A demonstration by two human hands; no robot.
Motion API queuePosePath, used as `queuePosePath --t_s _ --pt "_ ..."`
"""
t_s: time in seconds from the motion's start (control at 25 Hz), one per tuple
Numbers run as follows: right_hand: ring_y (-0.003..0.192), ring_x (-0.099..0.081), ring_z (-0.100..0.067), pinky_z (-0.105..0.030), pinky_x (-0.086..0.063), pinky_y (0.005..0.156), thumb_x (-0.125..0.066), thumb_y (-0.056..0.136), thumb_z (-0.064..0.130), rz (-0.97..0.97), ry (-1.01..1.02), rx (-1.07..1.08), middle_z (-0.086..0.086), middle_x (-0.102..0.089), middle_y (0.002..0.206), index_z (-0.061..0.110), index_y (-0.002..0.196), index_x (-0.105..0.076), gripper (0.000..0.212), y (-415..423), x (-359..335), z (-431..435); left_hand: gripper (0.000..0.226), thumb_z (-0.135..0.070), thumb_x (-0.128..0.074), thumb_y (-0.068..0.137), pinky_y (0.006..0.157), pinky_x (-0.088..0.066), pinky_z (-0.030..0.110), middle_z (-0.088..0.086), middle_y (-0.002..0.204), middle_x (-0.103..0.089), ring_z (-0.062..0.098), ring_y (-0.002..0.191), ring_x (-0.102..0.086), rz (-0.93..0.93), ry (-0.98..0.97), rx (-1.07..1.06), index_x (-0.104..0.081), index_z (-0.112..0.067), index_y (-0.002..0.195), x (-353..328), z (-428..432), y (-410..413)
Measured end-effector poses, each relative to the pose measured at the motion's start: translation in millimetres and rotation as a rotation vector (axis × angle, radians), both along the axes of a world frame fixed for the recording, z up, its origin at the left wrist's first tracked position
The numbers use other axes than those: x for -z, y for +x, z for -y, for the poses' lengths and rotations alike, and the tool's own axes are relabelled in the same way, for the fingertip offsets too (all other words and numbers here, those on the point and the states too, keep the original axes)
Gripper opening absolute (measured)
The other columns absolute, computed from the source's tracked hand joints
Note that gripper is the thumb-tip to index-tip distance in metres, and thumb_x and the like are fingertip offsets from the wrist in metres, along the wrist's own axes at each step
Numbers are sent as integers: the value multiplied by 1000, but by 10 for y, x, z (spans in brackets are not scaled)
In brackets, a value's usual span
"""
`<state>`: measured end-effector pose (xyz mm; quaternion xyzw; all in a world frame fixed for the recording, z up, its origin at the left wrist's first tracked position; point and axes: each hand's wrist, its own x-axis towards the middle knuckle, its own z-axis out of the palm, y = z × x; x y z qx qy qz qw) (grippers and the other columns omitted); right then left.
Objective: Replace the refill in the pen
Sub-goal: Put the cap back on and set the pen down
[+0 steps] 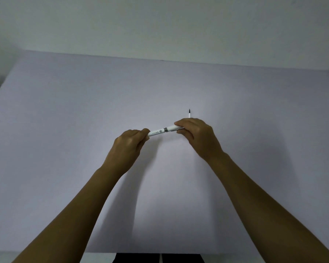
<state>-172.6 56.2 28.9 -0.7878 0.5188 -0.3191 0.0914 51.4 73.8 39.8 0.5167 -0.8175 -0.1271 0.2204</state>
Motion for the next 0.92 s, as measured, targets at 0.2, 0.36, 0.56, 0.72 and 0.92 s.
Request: queuePosePath --t_s 0.2,0.36,0.56,0.72,0.92 --pt "77 -70 -31 -38 -59 68 -73 73 -2 -69 -80 -71 -14 -75 87 -1 91 -71 18 64 -38 97 8 -5 -57 90 47 -35 32 13 60 -55 28 53 -42 17 11 -43 -62 -1 94 74 9 -40" --pt "96 -67 -31 -40 -56 84 -67 81 2 -64 11 -74 -15 -72 106 0 107 -67 26 23 30 205 7 -7 -61 88 47 -34 30 13 69 -58 31 49 -47 31 38 -84 -63 -2 93 149 20 -145" --pt "144 -20 -27 -33 -18 117 -42 98 20 24 416 313 -18 -22 155 0 144 -20 55 -81 504 96 21 -16 -59 89 51 -29 27 11 72 -44 27 54 -42 -69 220 -361 -64 -1 75 421 146 -474" --pt "147 -5 -27 -38 -9 118 -31 99 25 -142 585 477 -16 -6 158 1 146 -7 58 -81 953 -165 29 -24 -54 91 47 -24 28 9 70 -44 26 59 -42 -108 429 -588 -64 -4 73 708 335 -766" --pt "147 -4 -26 -39 -6 118 -28 98 29 -254 570 495 -14 -6 159 4 147 -4 60 -63 1189 -285 28 -22 -52 93 59 -47 36 18 83 -58 31 70 -55 -142 377 -639 -66 2 87 937 386 -1036"
